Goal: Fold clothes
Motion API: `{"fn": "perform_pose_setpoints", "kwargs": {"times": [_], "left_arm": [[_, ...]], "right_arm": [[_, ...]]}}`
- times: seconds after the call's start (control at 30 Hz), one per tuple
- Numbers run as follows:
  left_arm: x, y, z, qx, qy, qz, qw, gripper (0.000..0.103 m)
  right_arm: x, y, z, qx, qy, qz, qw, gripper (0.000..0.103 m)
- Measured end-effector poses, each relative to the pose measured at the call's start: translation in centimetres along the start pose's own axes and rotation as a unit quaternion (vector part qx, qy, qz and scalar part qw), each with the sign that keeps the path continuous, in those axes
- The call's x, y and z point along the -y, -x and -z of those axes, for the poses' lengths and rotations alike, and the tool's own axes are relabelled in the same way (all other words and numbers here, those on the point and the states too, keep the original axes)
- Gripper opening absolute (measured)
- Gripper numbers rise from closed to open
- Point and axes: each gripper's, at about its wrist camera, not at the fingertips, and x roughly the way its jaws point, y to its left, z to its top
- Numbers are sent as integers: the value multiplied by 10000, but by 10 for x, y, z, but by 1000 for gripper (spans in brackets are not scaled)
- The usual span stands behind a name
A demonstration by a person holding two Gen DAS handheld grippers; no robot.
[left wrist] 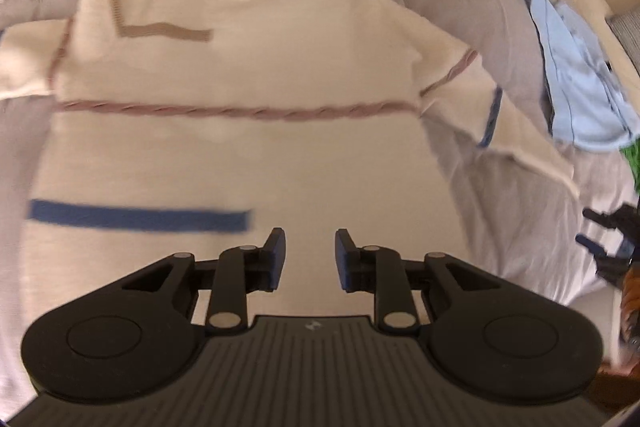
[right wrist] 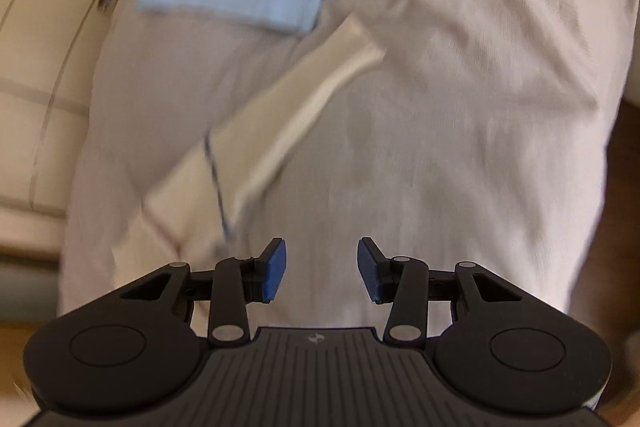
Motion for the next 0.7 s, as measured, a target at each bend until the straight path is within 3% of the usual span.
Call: {"fn": "perform_pose_setpoints", "kwargs": {"times": [0.13,0.33,0.37,0.4,0.43,0.7], "left_arm": [[36,-24,-34,104,214,-71,9997,21],[65,-34,-65,240,92,-259,9993,23],[65,-36,-66,206,105,-314,9992,23],[64,-37,-66,154,132,-371,9991,23],[62,-37,-66,110,165,-419,9989,23],[27,-31,-56,-143,571,-499,9970,23]], "right_arm": [[21,-24,-55,122,-581,-167,9981,44],[18,-13,-72,474,-345,-130,9982,44],[17,-12,-75,533,-306,-124,9980,42],[17,-10,-77,592,-266,-117,9978,13],[16,-8,-80,650,-227,-111,9976,8],[12,6,-102,1117,90,-61,9937,6]]}}
